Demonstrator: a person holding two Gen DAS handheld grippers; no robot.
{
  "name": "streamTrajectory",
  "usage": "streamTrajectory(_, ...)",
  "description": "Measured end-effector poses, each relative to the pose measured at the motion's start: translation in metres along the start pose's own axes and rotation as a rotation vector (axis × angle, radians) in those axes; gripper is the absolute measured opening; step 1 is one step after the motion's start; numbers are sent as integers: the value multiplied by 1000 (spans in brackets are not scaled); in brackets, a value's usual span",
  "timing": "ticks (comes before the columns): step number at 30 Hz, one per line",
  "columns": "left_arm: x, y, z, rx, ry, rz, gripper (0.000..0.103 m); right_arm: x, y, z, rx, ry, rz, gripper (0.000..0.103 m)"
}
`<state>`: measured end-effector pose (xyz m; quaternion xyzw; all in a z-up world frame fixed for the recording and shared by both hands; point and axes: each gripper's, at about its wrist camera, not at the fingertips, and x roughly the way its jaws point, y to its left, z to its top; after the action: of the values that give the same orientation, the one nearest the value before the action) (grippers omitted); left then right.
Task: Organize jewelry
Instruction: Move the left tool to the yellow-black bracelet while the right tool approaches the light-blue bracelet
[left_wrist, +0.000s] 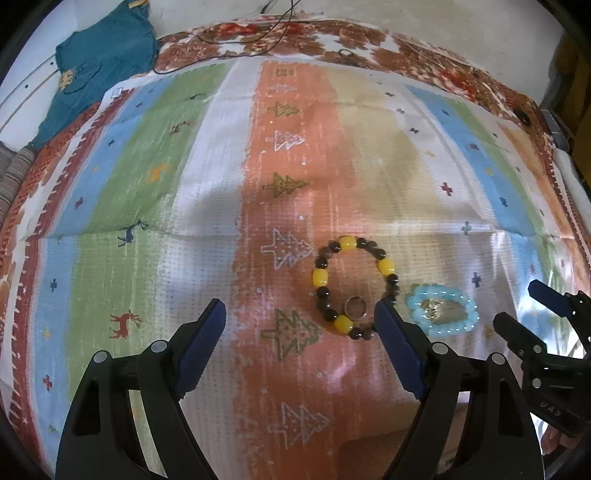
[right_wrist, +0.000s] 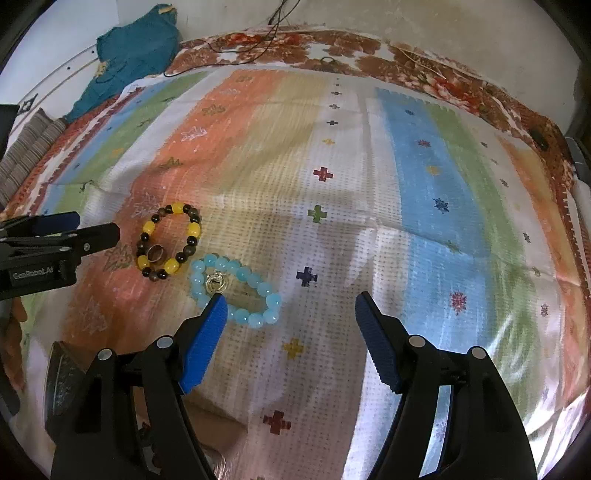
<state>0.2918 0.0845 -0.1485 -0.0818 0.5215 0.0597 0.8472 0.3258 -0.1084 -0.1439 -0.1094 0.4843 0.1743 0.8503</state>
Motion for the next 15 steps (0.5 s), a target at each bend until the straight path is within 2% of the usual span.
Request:
streamTrajectory(4, 8, 1, 3, -6, -9, 20, 81, 7, 0, 3, 0, 8, 2, 72)
streamTrajectory(8, 16, 0, 8, -7, 15, -14, 80, 16, -1, 4, -5, 20, -3, 72)
streamTrajectory(11, 21, 2, 10, -1, 12, 20, 80, 23, 1, 4, -16, 35, -12, 72)
streamTrajectory(15, 33, 6, 10, -9, 31, 15, 78, 30, 2, 4, -27, 48, -24, 72)
